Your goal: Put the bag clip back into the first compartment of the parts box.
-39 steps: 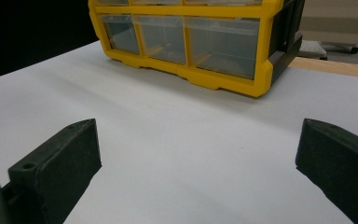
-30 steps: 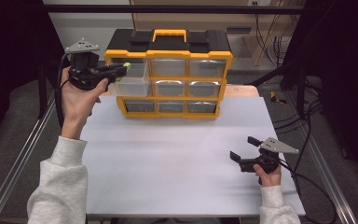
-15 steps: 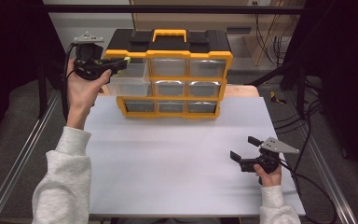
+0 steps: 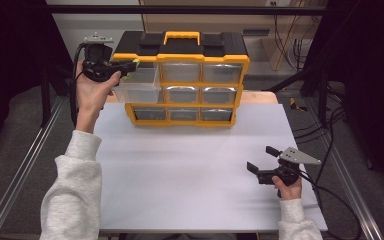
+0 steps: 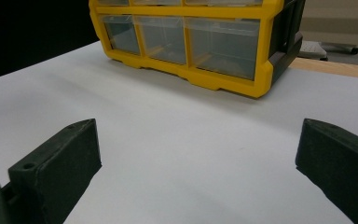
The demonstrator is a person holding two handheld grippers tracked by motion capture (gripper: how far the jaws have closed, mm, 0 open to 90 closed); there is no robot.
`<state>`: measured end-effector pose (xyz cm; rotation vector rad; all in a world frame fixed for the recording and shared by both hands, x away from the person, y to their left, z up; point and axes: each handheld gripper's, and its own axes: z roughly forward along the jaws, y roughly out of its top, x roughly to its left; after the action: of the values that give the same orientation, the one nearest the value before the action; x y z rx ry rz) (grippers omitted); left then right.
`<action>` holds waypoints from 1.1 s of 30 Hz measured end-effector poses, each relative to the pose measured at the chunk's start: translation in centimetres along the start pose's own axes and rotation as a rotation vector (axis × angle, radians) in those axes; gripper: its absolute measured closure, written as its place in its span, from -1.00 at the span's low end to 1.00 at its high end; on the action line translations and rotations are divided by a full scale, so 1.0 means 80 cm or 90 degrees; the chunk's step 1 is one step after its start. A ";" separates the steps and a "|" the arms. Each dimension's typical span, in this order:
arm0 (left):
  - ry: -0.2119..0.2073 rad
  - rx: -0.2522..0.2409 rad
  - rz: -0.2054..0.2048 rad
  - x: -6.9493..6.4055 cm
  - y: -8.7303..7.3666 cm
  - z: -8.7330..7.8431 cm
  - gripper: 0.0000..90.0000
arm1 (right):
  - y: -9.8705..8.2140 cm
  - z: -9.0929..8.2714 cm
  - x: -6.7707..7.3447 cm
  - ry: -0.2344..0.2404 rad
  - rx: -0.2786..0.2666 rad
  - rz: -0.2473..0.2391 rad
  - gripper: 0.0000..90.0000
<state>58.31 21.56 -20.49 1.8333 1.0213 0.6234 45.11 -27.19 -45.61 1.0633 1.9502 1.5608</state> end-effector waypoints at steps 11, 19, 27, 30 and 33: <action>-0.004 0.004 0.012 0.001 -0.009 0.009 0.73 | 0.000 -0.001 0.000 0.000 0.000 0.001 -0.99; -0.010 0.011 0.015 0.001 -0.016 0.013 0.73 | 0.000 0.000 0.000 0.000 0.000 0.000 -0.99; -0.005 0.023 0.018 0.004 -0.021 0.015 0.73 | 0.000 0.000 0.000 0.001 0.001 0.000 -0.99; -0.004 0.027 0.016 0.004 -0.023 0.016 0.72 | 0.000 0.000 0.000 0.000 0.000 0.000 -0.99; -0.002 0.030 0.014 0.005 -0.024 0.017 0.72 | 0.000 -0.001 0.000 0.000 0.000 0.001 -0.99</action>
<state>58.82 21.69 -22.86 1.8884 1.0226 0.6132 45.07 -27.20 -45.59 1.0644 1.9509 1.5615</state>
